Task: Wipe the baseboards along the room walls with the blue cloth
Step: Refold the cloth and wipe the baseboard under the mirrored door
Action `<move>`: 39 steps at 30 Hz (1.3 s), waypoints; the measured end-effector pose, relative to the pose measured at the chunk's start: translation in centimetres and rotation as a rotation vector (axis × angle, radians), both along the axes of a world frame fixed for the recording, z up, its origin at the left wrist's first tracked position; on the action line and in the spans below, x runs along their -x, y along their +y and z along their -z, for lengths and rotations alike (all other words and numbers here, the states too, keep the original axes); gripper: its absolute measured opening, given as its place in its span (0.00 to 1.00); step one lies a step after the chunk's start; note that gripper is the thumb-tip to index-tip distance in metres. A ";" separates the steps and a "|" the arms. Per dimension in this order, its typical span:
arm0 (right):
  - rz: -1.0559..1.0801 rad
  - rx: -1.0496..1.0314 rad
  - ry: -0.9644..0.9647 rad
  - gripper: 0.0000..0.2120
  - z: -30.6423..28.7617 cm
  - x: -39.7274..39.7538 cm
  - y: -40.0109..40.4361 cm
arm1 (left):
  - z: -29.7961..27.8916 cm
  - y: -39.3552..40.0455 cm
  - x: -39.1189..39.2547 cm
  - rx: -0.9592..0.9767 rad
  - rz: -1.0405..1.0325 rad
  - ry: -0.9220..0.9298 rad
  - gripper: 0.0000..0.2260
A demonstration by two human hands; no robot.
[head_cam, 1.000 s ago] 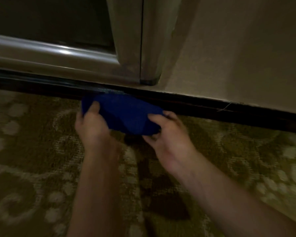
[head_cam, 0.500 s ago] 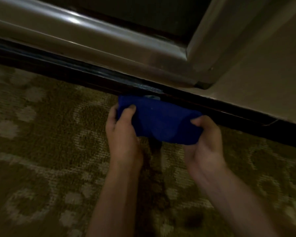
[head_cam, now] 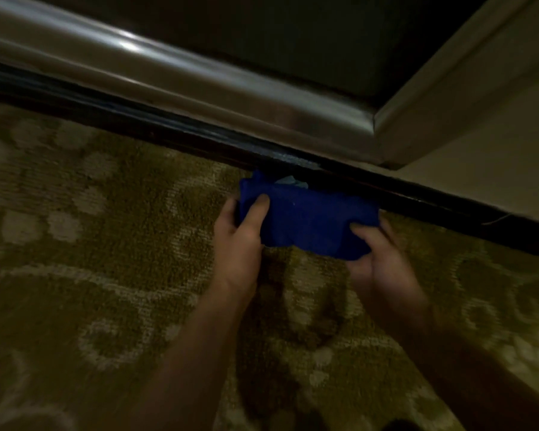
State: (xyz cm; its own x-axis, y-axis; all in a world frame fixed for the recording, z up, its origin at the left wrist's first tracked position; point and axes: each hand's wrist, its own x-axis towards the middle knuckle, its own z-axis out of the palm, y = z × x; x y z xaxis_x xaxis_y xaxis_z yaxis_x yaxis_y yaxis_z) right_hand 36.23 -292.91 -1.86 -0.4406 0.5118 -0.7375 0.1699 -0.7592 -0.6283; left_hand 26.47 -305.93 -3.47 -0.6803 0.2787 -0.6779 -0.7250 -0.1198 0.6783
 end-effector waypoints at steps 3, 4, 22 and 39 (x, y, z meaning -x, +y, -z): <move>-0.016 -0.067 -0.017 0.19 -0.8 0.1 -1.0 | -0.8 -0.8 0.1 -0.023 0.014 -0.041 0.13; -0.025 -0.088 -0.051 0.20 -0.7 0.3 -1.2 | -1.4 -1.0 0.2 -0.014 0.018 -0.065 0.10; 0.041 -0.549 0.017 0.09 2.0 1.1 -2.6 | 1.4 -0.1 0.7 -0.124 0.034 0.017 0.16; -0.252 -0.558 0.094 0.05 -0.2 0.7 -1.5 | -1.9 -0.3 3.3 -0.036 -0.127 0.133 0.17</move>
State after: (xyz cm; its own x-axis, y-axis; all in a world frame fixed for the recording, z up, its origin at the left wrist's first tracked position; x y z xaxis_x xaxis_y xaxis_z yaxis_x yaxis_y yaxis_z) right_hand 35.57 -294.46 -1.67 -0.6482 0.6810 -0.3406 0.2254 -0.2556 -0.9401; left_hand 23.19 -306.22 -1.62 -0.7946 0.2071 -0.5707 -0.6066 -0.2308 0.7608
